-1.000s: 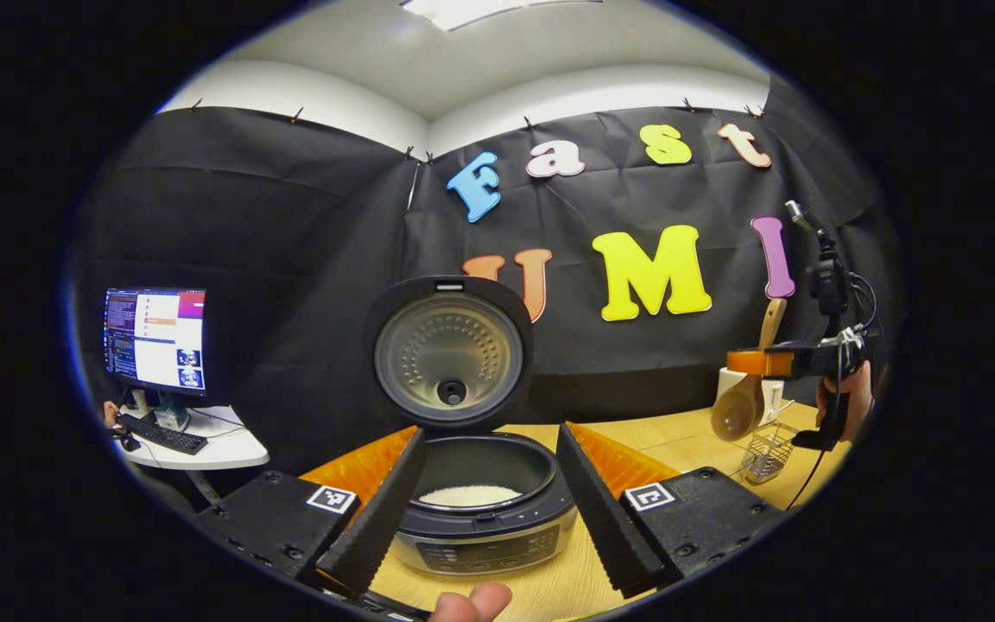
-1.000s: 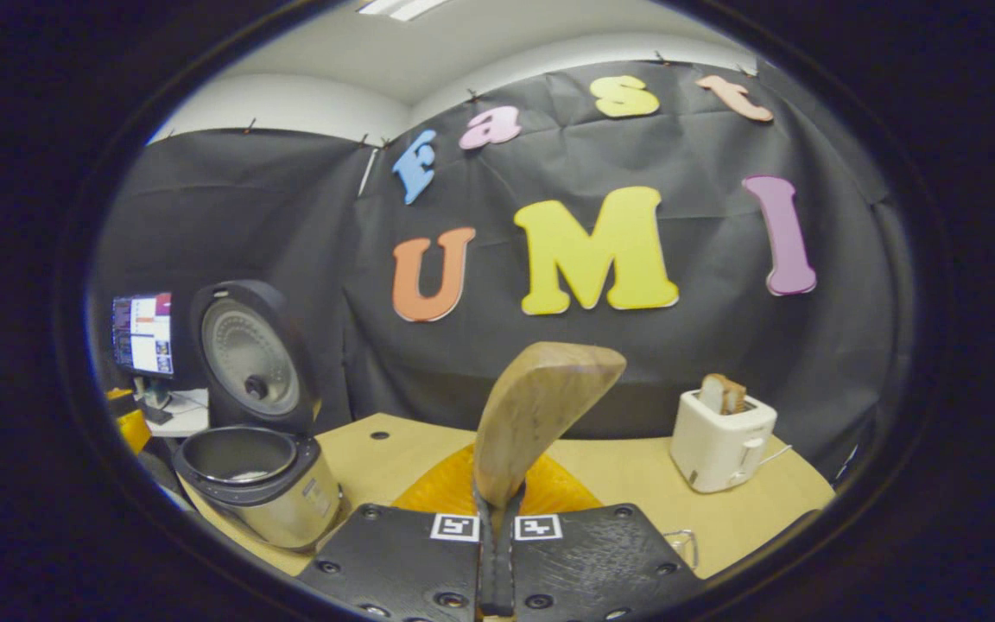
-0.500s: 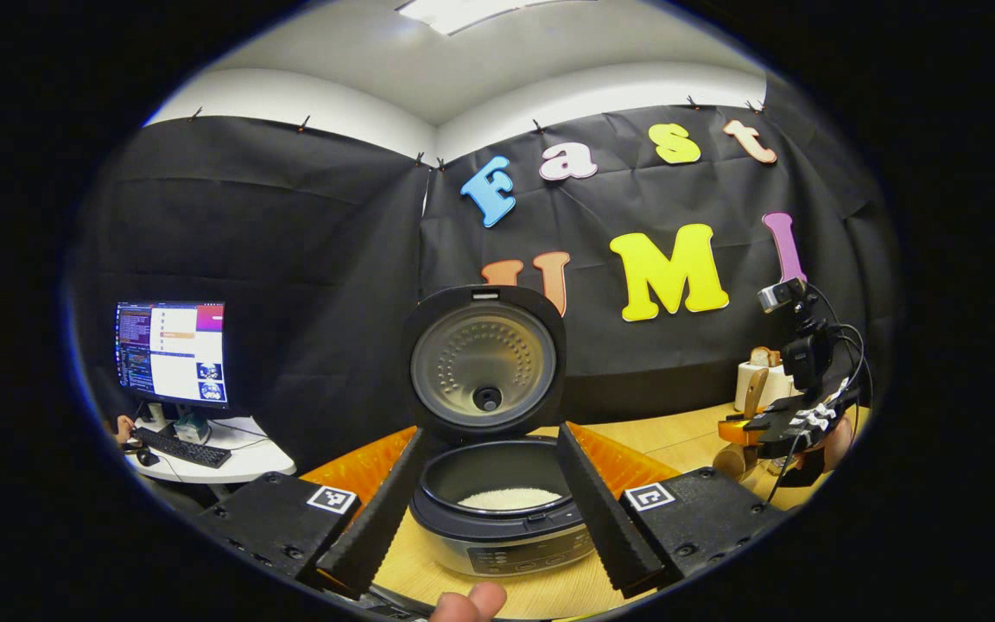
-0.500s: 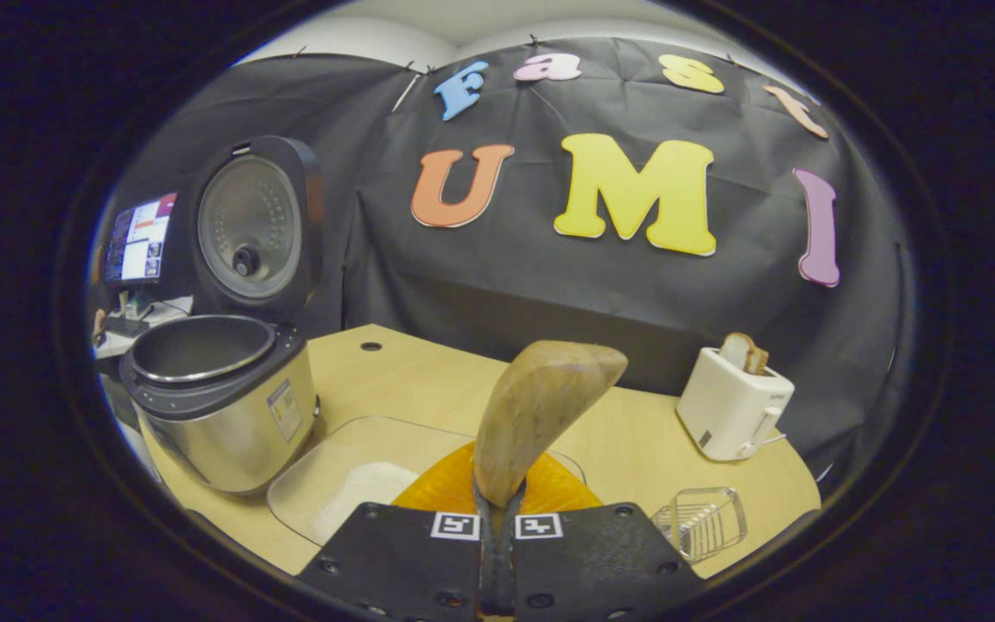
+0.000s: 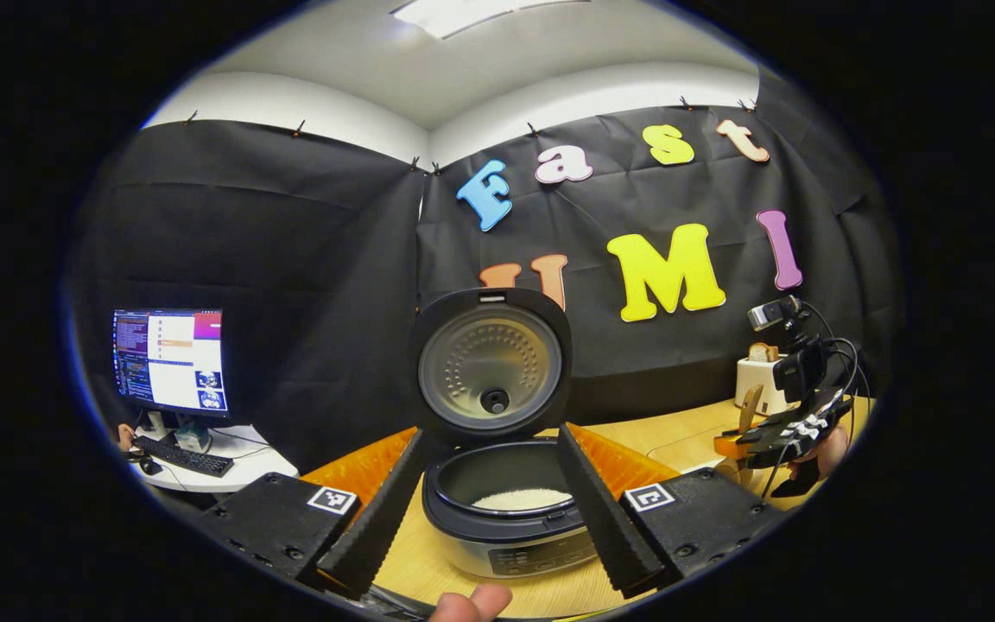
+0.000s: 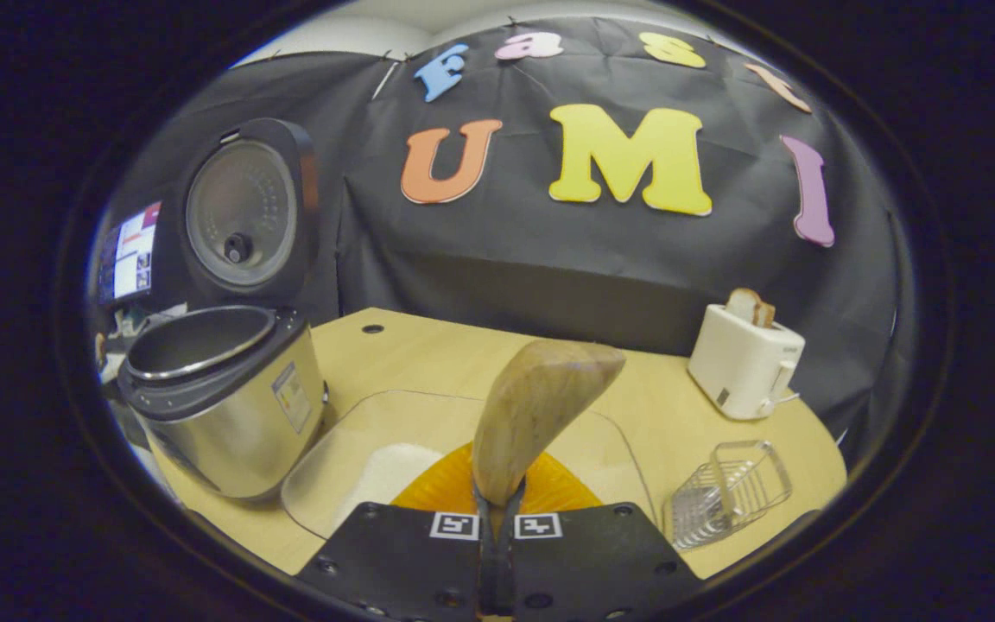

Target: Close the left gripper, press the button to open the rice cooker; take a wooden spoon from the chopstick holder with the right hand, scoop a spoonful of rice and pour it into the rice cooker, then put the wooden spoon back into the chopstick holder.

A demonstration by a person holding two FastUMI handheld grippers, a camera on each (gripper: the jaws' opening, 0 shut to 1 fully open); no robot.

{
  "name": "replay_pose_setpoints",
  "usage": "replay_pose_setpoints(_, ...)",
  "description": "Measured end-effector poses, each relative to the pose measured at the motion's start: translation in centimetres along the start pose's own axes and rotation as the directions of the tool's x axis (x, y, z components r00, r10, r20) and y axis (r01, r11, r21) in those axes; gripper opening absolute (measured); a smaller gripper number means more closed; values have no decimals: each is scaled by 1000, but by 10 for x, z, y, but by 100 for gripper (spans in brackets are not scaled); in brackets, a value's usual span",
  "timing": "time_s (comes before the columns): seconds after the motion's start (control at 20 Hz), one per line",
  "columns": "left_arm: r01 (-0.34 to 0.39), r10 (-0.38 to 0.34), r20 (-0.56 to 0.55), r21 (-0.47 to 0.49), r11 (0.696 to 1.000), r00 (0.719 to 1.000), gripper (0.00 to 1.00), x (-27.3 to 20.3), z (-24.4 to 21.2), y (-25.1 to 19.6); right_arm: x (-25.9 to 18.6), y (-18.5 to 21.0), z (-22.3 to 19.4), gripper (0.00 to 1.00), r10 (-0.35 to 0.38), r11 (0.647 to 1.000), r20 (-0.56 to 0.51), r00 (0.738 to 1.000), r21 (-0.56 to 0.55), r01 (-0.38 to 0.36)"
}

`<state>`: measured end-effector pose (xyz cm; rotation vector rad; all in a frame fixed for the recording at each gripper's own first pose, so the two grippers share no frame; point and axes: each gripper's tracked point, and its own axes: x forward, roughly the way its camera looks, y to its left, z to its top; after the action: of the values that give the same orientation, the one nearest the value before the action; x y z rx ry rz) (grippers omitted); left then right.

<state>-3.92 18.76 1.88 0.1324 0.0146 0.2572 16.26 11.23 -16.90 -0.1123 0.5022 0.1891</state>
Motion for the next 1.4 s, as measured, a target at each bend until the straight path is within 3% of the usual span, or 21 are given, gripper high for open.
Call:
replay_pose_setpoints(0.25,9,-9,-16,-8,1000,1000,96,1,-4,0,3,26,2,0,60,994,-8,998,89,-59)
replay_pose_setpoints(0.55,9,-10,-27,-22,1000,1000,96,3,-8,4,5,42,5,0,112,963,-23,993,251,-102)
replay_pose_setpoints(0.9,10,-10,-21,-36,999,1000,96,-1,-4,4,11,42,10,0,201,844,-33,979,513,-156)
replay_pose_setpoints(1.15,42,-43,-21,-44,998,999,96,0,-3,-7,7,22,13,0,255,748,7,967,632,-202)
replay_pose_setpoints(1.4,33,-35,-27,-50,998,999,96,-1,-4,-6,-6,-9,28,0,220,711,81,972,669,-216)
